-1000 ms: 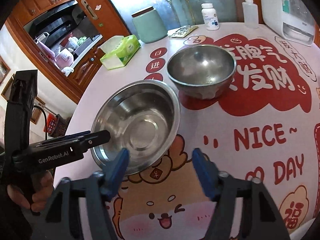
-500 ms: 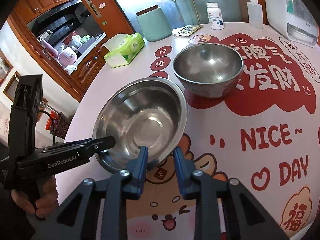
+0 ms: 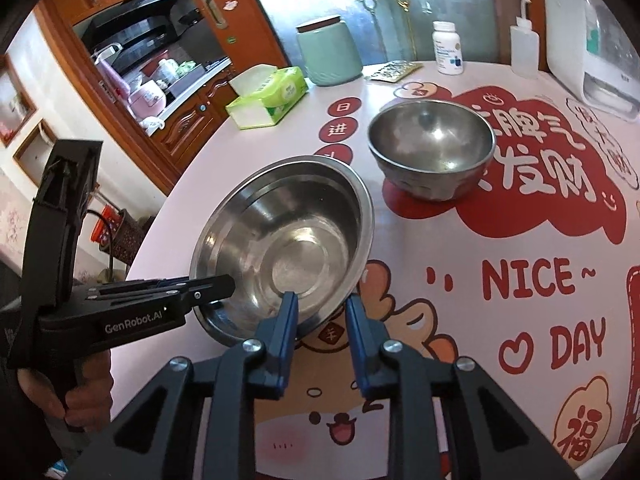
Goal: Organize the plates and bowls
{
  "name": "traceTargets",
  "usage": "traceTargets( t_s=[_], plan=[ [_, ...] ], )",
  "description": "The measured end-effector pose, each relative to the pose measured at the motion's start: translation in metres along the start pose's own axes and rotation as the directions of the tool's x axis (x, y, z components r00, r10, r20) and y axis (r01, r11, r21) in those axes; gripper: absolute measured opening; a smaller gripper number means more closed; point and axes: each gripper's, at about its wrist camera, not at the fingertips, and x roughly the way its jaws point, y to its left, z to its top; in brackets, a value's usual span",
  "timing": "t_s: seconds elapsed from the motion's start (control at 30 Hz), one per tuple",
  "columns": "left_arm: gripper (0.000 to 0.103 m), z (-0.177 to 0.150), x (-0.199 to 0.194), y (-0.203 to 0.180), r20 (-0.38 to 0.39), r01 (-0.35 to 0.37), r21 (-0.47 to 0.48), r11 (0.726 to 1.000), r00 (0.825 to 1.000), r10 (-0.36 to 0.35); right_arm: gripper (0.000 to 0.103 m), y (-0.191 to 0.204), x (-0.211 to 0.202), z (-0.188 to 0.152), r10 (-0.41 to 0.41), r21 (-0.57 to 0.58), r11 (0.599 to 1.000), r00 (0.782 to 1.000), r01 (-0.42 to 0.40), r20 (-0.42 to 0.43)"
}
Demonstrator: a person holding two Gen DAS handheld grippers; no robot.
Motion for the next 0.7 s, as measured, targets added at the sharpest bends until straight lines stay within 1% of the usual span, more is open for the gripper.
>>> traceTargets(
  t_s=[0.13, 0.53, 0.7],
  plan=[
    [0.021, -0.006, -0.007, 0.001, 0.003, -0.004, 0.003, 1.0, 1.0, 0.004, 0.024, 0.007, -0.008, -0.004, -0.008, -0.038, 0.999, 1.0, 0.009, 0.017],
    [0.023, -0.043, -0.037, -0.006, -0.003, 0.007, 0.023, 1.0, 1.0, -0.006, 0.024, 0.015, -0.04, -0.031, -0.017, -0.057, 0.998, 0.999, 0.019, 0.03],
    [0.023, -0.056, -0.052, -0.01, 0.015, 0.004, 0.02, 1.0, 1.0, -0.004, 0.024, 0.02, -0.056, -0.039, -0.015, -0.076, 0.997, 0.999, 0.019, 0.051]
  ],
)
